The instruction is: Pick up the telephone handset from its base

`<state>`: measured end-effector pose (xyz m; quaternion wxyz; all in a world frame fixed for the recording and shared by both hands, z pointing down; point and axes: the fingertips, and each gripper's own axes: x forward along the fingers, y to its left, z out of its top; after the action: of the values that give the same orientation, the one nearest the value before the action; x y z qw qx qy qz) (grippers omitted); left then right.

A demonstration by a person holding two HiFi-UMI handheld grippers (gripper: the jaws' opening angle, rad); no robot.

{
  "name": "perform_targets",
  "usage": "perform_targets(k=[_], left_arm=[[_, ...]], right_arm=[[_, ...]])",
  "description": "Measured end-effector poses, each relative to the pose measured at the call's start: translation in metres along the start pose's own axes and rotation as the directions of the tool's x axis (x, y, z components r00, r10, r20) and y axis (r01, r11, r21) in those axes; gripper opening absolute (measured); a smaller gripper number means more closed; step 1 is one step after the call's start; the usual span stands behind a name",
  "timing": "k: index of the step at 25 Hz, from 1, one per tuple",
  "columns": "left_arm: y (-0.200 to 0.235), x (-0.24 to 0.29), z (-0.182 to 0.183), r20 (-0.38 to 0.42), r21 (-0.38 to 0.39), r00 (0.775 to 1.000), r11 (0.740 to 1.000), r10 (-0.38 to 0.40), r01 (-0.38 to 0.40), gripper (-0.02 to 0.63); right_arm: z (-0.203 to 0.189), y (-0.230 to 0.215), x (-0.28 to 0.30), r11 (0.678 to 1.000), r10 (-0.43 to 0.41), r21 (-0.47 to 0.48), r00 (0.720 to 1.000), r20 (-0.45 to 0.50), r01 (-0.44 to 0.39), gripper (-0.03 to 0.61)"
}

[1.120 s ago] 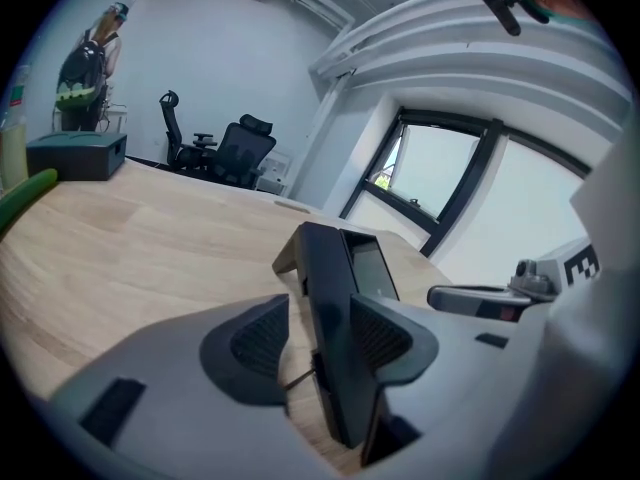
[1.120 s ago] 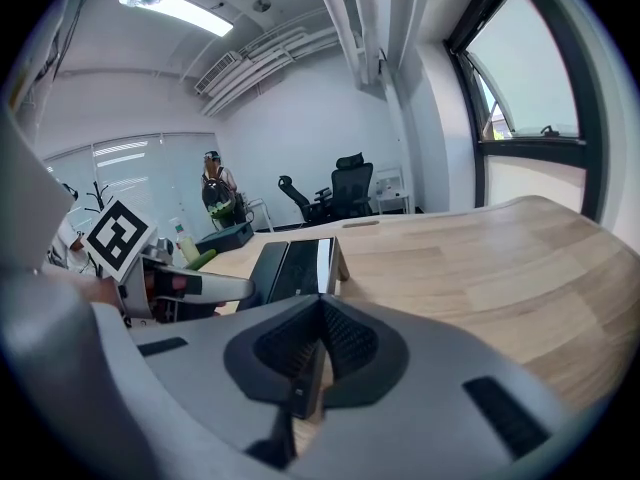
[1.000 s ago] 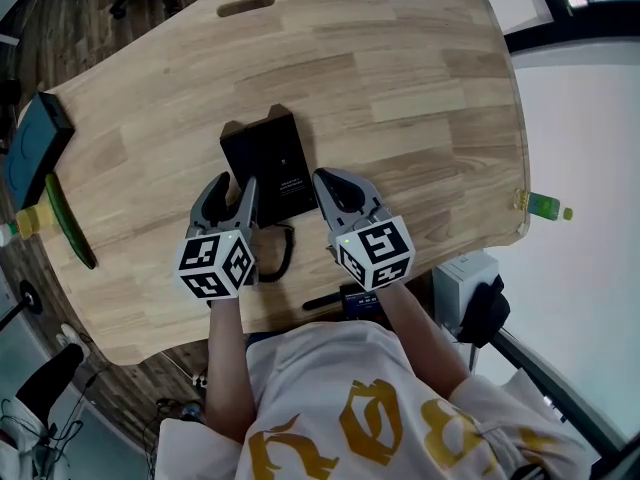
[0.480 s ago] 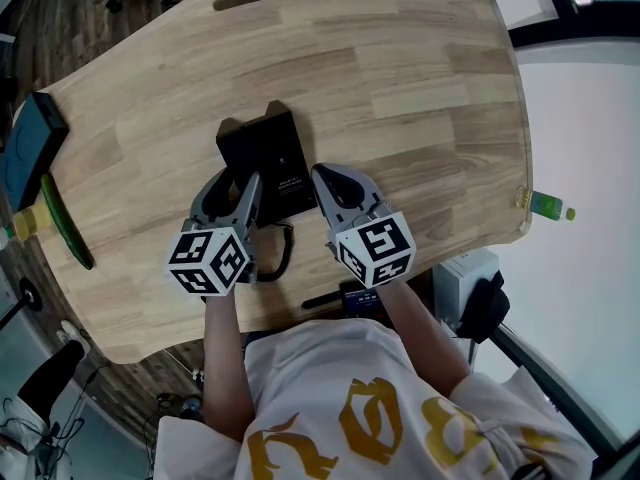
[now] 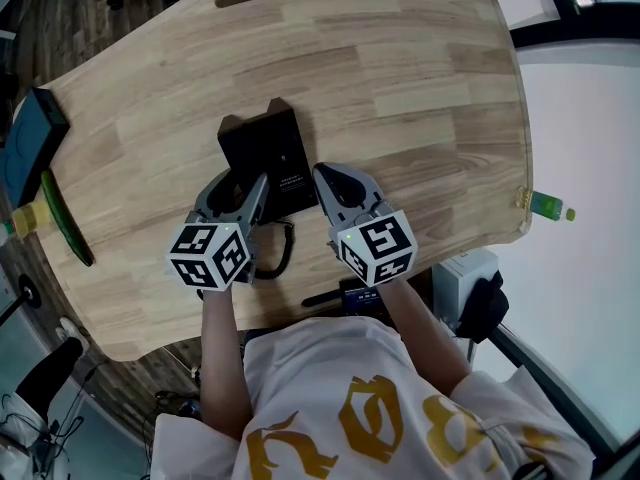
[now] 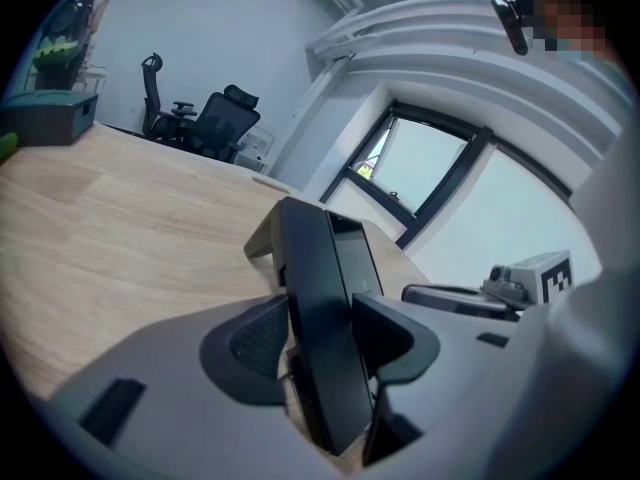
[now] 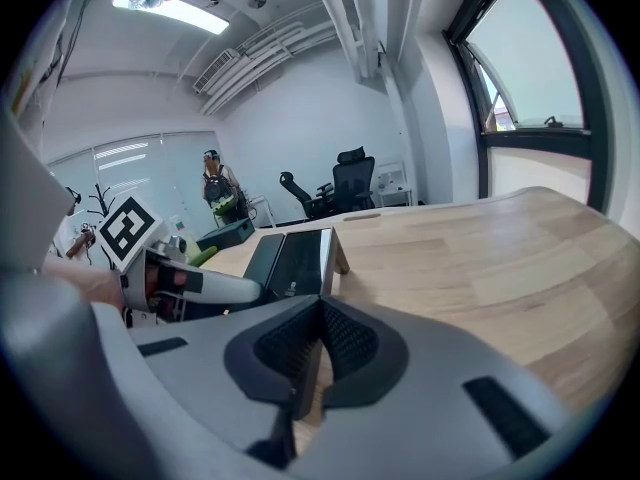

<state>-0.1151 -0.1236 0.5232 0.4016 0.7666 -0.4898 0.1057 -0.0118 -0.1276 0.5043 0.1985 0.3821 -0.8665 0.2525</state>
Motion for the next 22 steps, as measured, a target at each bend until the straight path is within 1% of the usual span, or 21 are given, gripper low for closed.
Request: perform_targets(k=[2, 10, 16, 22], left_arm=[[-0.0007, 0.0003, -0.0014, -0.004, -0.002, 1.000, 1.000, 0.004, -0.004, 0.195], [0.0014, -0.0032, 0.0005, -0.002, -0.077, 1.000, 0.997, -0.017, 0.016, 0.166], [0.0016, -0.0076, 0.0016, 0.013, -0.103, 0.999, 0.994, -0.034, 0.035, 0.130], [0.0019, -0.0083, 0.0022, 0.020, -0.127, 0.998, 0.990, -0.057, 0.059, 0.120]], right_arm=[[0.0003, 0.0008, -0.0002, 1.000, 0.002, -0.001, 1.000, 0.000, -0.002, 0.006], [-0.0015, 0.0005, -0.0047, 1.000, -0.001, -0.001, 1.000, -0.005, 0.001, 0.006], [-0.0005, -0.0008, -0.0071, 1.000, -0.003, 0.004, 1.000, 0.003, 0.003, 0.006], [0.0008, -0.0002, -0.0085, 1.000, -0.001, 0.005, 1.000, 0.009, 0.001, 0.006]])
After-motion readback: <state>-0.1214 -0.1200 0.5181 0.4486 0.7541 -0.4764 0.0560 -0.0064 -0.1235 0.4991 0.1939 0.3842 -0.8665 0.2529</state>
